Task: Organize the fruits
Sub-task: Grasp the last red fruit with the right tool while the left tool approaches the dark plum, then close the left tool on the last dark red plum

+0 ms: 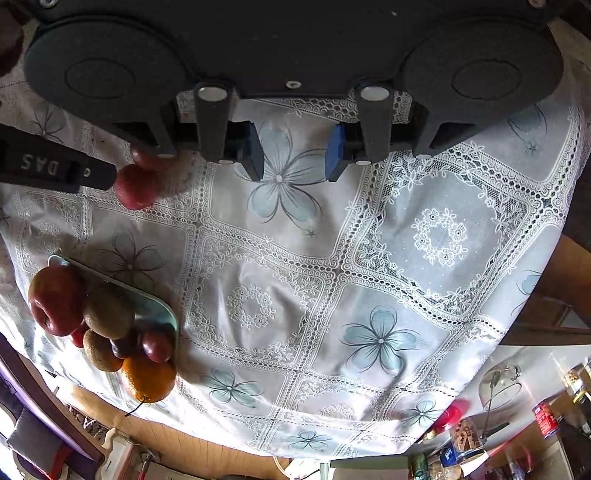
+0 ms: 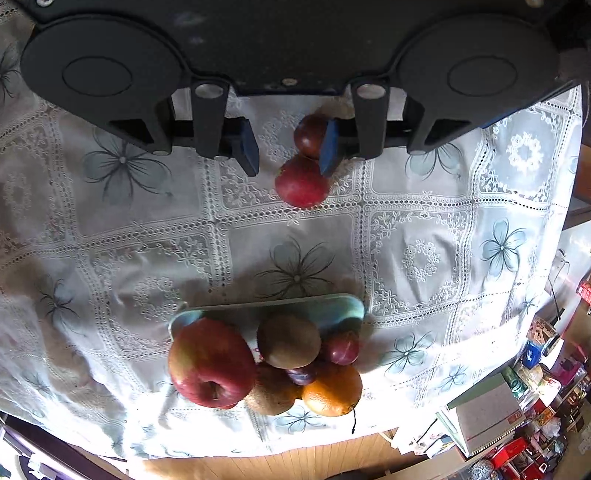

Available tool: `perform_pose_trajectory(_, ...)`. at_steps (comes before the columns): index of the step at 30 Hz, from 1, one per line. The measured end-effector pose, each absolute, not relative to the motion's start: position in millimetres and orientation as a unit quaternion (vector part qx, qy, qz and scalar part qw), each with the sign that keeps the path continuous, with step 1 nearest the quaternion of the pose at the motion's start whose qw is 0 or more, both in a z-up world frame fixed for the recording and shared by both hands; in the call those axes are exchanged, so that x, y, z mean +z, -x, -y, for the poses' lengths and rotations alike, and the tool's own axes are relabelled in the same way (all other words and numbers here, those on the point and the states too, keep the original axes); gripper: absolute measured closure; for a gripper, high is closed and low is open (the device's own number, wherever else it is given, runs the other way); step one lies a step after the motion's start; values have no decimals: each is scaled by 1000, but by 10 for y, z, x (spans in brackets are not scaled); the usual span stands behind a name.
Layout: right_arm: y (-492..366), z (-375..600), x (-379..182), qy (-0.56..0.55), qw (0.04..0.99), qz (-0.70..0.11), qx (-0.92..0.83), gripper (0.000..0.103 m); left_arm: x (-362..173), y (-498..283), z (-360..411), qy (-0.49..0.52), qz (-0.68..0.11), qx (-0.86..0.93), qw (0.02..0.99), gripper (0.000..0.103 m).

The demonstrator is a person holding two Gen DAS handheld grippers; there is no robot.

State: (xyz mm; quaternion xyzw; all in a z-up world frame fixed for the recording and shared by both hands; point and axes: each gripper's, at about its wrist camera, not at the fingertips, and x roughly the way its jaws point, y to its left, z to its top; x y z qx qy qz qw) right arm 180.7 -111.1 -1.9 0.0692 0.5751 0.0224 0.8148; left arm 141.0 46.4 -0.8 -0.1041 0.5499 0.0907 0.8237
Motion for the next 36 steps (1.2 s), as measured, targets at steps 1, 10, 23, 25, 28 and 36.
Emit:
perform_pose_trajectory(1,-1832,1062,-54,-68,814,-576,21,63,-7,-1422,-479,105,-549,93,824,58)
perform_pose_trajectory(10,-2029,872,-515,-37,799,-600,-14,62,-17,-1413,-581,110,-554,97,819,58)
perform_pose_trajectory(23,-1789,1574,-143,-122,815,-563,-60,64,29,-1446,-332,92,-556,63,823,58)
perform_pose_trajectory(25,-1710,1747,-135,-153,814,-557,-61,64,38,-1460,-245,89,-557,48,824,58)
perform_pose_trajectory(28,-1572,1964,-135,-172,816,-545,-82,64,56,-1480,-119,81,-556,26,827,58)
perform_pose_trajectory(36,-1343,2060,-145,-171,818,-535,-124,63,81,-1546,209,58,-535,-38,842,58)
